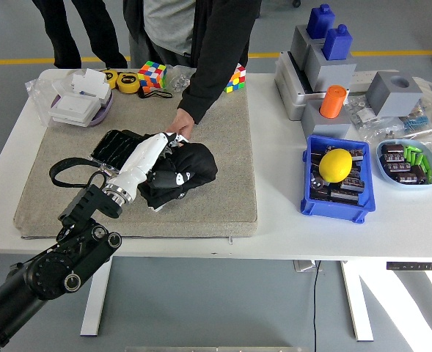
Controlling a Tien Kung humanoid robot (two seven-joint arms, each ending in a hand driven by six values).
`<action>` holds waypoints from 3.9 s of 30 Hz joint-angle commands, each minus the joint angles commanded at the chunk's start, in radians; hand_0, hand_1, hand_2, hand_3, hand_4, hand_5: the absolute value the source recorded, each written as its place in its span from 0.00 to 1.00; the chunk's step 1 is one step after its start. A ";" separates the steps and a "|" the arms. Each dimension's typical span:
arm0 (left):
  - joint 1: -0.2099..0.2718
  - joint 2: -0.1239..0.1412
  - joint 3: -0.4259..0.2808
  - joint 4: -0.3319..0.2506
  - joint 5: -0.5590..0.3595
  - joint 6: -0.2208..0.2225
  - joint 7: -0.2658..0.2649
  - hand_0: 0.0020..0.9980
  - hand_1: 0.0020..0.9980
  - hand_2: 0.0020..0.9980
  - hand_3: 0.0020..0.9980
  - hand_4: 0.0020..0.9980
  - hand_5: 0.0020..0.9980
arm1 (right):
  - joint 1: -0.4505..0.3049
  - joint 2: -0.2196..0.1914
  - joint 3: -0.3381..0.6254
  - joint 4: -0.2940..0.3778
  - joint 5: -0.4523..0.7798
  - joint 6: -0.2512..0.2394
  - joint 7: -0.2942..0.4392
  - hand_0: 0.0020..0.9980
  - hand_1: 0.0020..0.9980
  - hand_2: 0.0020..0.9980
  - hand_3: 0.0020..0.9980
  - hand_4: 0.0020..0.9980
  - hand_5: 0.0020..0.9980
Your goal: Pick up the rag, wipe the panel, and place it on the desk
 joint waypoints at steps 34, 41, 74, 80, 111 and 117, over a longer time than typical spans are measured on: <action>-0.071 0.013 -0.328 0.314 -0.027 0.105 -0.090 0.22 0.27 0.37 0.56 0.68 0.00 | 0.002 0.001 -0.009 0.007 0.008 0.002 -0.001 0.59 0.56 0.48 0.52 0.90 0.35; -0.080 0.014 -0.356 0.350 -0.043 0.116 -0.101 0.22 0.27 0.37 0.56 0.68 0.00 | 0.002 0.001 -0.010 0.009 0.011 0.003 -0.001 0.59 0.56 0.48 0.52 0.90 0.35; -0.041 0.040 0.061 0.075 -0.168 0.082 -0.045 0.22 0.27 0.37 0.56 0.68 0.00 | 0.001 -0.001 -0.016 0.017 0.015 0.006 -0.001 0.59 0.56 0.48 0.52 0.91 0.36; -0.039 0.048 0.139 0.024 -0.190 0.081 -0.044 0.22 0.27 0.37 0.56 0.68 0.00 | 0.001 -0.001 -0.017 0.018 0.015 0.007 -0.001 0.59 0.56 0.48 0.52 0.91 0.36; -0.098 0.042 -0.049 0.259 -0.210 0.110 -0.100 0.22 0.27 0.37 0.56 0.68 0.00 | 0.002 0.000 -0.022 0.021 0.020 0.007 -0.001 0.59 0.56 0.48 0.52 0.91 0.36; -0.109 0.042 -0.115 0.331 -0.221 0.133 -0.120 0.22 0.27 0.37 0.56 0.68 0.00 | 0.002 -0.001 -0.024 0.022 0.022 0.007 -0.001 0.59 0.56 0.48 0.52 0.91 0.36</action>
